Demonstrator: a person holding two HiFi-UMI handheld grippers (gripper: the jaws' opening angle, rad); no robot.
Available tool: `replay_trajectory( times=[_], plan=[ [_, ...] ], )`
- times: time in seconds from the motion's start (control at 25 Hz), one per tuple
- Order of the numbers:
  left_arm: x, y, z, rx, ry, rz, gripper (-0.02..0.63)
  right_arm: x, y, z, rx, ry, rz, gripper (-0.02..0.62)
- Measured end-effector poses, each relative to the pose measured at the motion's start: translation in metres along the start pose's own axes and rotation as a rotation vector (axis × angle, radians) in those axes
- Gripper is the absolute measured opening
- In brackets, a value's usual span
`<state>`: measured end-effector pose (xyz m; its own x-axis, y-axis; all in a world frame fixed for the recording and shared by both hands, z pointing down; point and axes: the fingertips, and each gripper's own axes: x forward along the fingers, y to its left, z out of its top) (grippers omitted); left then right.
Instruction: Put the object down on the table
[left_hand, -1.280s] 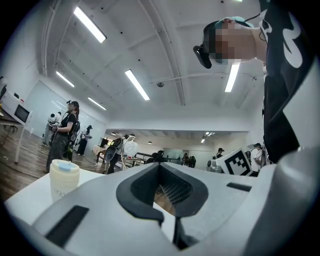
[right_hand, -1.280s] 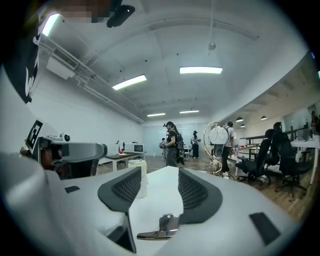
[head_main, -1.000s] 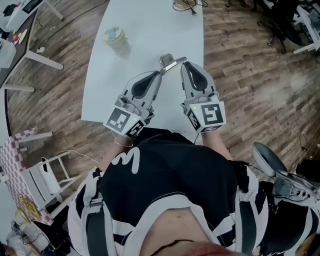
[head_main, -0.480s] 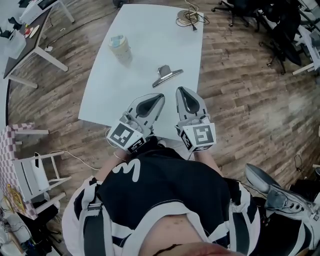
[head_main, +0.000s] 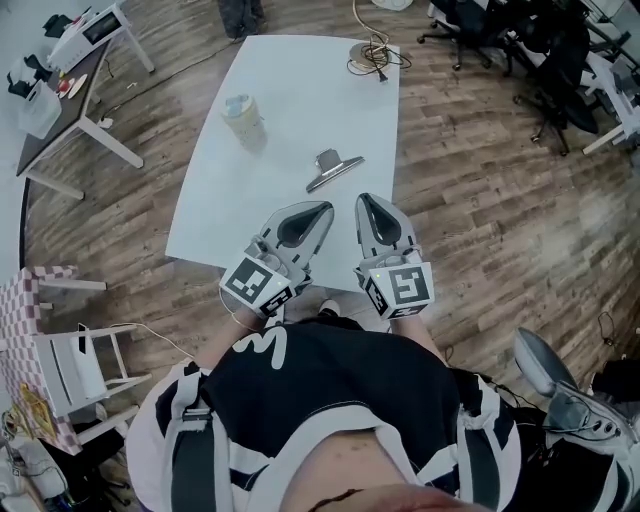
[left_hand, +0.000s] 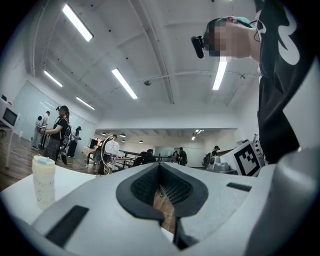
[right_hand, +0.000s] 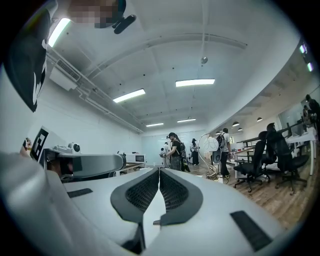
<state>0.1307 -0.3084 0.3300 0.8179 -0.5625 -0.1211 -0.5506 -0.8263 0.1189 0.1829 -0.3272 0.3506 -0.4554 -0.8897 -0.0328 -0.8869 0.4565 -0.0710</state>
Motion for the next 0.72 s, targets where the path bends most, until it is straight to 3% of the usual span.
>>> replay_trajectory(
  times=[0.28, 0.72],
  plan=[
    [-0.045, -0.009, -0.002, -0.02, -0.023, 0.028, 0.005, -0.02, 0.041, 0.001, -0.018, -0.008, 0.005, 0.02],
    [-0.158, -0.056, 0.013, 0.011, -0.03, -0.004, 0.005, -0.082, 0.151, 0.003, -0.031, -0.038, -0.019, 0.02]
  ],
)
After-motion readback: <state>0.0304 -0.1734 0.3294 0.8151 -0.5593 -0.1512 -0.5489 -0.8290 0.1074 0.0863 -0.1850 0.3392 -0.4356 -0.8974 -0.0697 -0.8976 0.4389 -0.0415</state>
